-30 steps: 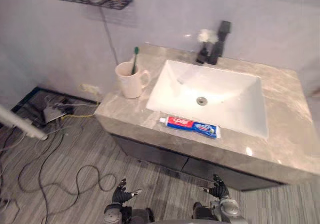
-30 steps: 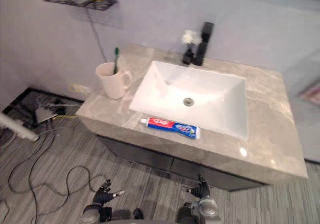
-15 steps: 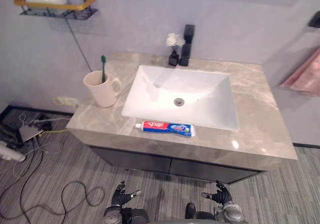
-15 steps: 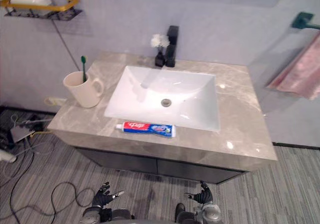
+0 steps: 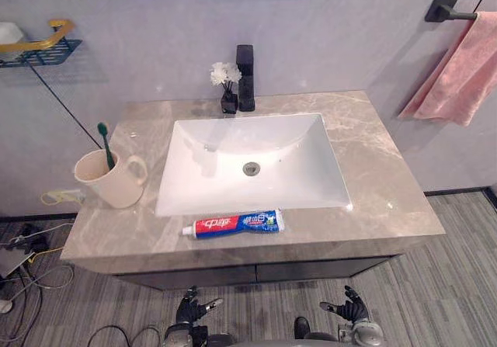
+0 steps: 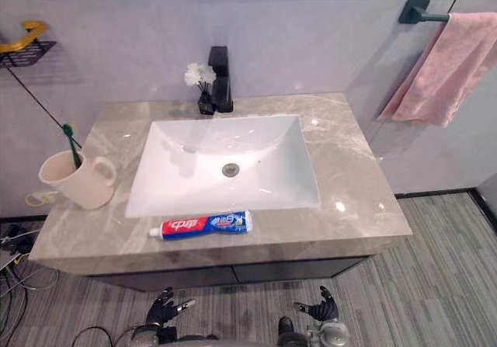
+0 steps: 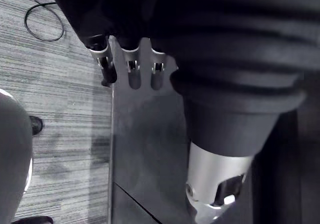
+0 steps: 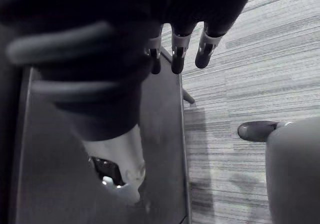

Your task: Organize washtable

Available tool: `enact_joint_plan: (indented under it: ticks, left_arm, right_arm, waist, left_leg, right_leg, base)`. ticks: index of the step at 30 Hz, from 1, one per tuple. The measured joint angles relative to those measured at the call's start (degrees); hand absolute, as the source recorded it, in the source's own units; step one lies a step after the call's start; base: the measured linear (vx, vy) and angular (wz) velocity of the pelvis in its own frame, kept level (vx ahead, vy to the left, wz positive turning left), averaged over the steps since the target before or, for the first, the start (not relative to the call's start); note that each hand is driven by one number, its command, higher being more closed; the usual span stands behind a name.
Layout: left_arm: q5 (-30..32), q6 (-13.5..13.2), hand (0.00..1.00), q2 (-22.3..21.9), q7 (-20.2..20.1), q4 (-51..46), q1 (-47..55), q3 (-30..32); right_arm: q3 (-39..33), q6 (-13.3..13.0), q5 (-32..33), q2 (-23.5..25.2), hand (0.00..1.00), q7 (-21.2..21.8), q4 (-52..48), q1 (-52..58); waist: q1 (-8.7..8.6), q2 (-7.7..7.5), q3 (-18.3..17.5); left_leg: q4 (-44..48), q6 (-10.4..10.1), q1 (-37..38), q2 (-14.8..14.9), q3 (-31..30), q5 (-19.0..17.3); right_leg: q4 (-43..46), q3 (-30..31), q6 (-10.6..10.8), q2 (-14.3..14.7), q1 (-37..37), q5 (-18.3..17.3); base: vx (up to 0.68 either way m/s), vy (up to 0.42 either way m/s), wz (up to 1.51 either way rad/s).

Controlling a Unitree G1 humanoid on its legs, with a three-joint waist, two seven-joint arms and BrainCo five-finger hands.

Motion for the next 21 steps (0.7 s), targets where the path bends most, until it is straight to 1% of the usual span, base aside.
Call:
enact_joint_plan:
  ticks: [3, 10, 11, 17, 21]
  left_arm:
    - [0.0, 0.0, 0.00, 0.4, 0.0, 0.8, -0.2, -1.0]
    - [0.0, 0.0, 0.00, 1.7, 0.0, 2.4, 0.0, -1.0]
    - [0.1, 0.0, 0.00, 2.9, 0.0, 3.2, 0.0, -1.4]
    - [0.0, 0.0, 0.00, 2.8, 0.0, 3.2, 0.0, -1.4]
    - [-0.2, 0.0, 0.00, 2.8, 0.0, 4.0, -0.1, -1.5]
  right_arm:
    - [-0.2, 0.0, 0.0, -0.5, 0.00, 0.0, 1.5, -0.5]
    - [-0.2, 0.0, 0.0, -0.6, 0.00, 0.0, 3.8, -1.4]
    - [-0.2, 0.0, 0.0, -2.2, 0.00, 0.1, 5.5, -1.2]
    - [-0.6, 0.0, 0.1, -2.2, 0.00, 0.1, 5.5, -1.1]
    - [-2.7, 0.0, 3.1, -2.2, 0.00, 0.1, 6.1, -0.4]
  waist:
    - [0.01, -0.11, -0.4]
    - [0.12, -0.57, -0.5]
    - [-0.03, -0.94, -1.5]
    - [-0.01, -0.86, -1.5]
    - [0.01, -0.58, -1.7]
  left_leg:
    - [0.1, 0.0, 0.0, -0.2, -1.3, 0.0]
    - [-0.2, 0.2, -0.1, -0.6, -3.1, 0.1]
    - [-4.3, -1.1, 1.9, 1.3, -6.0, 1.3]
    - [-4.4, -1.1, 1.9, 1.3, -6.0, 1.3]
    - [-4.8, -1.0, 2.0, 1.2, -6.0, 1.3]
  right_leg:
    - [-0.6, -0.9, 0.0, -0.2, 0.8, 0.0]
    - [-0.7, -1.9, 0.0, -0.5, 1.2, 0.2]
    - [-1.9, -3.0, -1.5, 2.3, 1.9, 0.9]
    - [-1.9, -3.0, -1.5, 2.3, 1.9, 0.9]
    - [-2.0, -3.3, -1.4, 2.1, 1.8, 0.9]
  base:
    - [0.04, 0.001, 0.14]
    - [-0.07, 0.005, 0.10]
    - [0.00, 0.000, 0.00]
    - [0.00, 0.000, 0.00]
    - [0.00, 0.000, 0.01]
